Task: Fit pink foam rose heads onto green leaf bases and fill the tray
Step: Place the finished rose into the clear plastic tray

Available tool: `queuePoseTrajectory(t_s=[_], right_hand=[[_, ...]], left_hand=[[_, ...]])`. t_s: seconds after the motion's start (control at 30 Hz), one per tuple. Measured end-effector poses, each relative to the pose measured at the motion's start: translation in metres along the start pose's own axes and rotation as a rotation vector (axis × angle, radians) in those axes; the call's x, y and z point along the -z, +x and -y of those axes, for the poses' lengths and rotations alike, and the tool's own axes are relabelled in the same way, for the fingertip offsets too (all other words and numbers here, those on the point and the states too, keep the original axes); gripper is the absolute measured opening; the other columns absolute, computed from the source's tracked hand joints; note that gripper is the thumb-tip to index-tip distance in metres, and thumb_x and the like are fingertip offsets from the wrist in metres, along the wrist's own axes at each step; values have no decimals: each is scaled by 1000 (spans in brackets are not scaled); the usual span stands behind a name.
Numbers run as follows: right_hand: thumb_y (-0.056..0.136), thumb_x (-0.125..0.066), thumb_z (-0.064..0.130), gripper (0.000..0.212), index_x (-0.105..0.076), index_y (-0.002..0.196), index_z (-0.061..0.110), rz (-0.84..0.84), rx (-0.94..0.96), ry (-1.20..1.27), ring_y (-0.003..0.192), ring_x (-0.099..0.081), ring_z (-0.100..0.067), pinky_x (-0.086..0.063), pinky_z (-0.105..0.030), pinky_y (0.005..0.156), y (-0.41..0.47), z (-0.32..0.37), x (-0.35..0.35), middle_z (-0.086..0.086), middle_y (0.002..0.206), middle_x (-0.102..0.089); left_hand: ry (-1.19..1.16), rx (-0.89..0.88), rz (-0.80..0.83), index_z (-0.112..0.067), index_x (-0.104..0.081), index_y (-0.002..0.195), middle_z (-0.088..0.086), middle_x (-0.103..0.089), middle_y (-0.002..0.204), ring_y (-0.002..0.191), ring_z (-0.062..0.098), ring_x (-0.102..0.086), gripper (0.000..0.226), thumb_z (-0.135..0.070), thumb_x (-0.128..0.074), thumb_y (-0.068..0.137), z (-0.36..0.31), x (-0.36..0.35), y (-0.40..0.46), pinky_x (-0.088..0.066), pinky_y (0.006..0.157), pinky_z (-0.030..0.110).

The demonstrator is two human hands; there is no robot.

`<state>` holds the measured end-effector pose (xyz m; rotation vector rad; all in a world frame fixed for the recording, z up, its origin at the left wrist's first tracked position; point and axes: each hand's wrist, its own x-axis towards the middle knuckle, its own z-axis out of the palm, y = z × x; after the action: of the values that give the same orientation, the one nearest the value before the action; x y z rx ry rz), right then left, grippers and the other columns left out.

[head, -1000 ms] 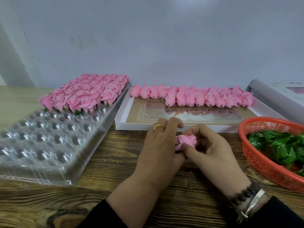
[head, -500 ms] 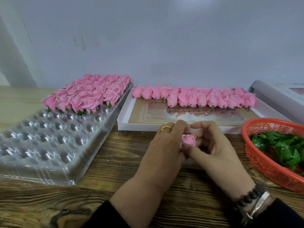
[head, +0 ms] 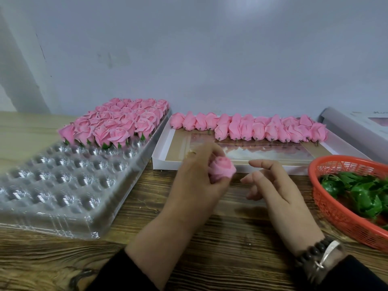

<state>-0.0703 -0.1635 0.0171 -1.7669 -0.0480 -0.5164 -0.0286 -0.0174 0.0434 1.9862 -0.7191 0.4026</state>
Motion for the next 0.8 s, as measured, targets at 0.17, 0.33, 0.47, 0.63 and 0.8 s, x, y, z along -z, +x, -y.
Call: queuePoseTrajectory(t_s=[0.17,0.33,0.47,0.63,0.8], right_hand=[[88,-57,16,12,-56,97,25,125,-37,-131,62,-56,-13,-44,-19,65,3,-9,-4,1,73,-55],[87,-59,18,7,-58,92,23,190,-53,-212,63,-52,-12,-42,-24,66,4,-11,-4,0,71,-56],[86,-60,16,9,-59,90,23,211,-37,-232,62,-50,-10,-42,-24,66,5,-11,-4,-4,71,-56],[85,-62,11,12,-60,90,22,230,-25,-252,60,-49,-6,-40,-20,64,4,-11,-3,2,65,-54],[83,-64,11,12,-61,87,22,224,-6,-260,59,-47,-3,-37,-15,60,4,-11,-3,6,62,-54]], left_hand=[[63,72,-173,-25,-47,89,-13,-51,83,68,-2,-48,36,-3,-71,75,23,55,34,-45,62,17],[209,191,-282,-17,-43,99,-8,-44,76,59,5,-44,34,0,-64,78,58,103,65,-39,48,13],[368,273,-276,-19,-42,98,-1,-43,72,62,23,-43,37,1,-63,77,83,111,76,-36,53,28],[429,345,-207,-17,-42,101,12,-50,84,64,26,-46,34,2,-60,78,98,102,78,-39,53,30],[499,368,-161,-12,-44,107,13,-51,81,70,30,-51,33,-1,-61,81,109,98,76,-44,60,39]])
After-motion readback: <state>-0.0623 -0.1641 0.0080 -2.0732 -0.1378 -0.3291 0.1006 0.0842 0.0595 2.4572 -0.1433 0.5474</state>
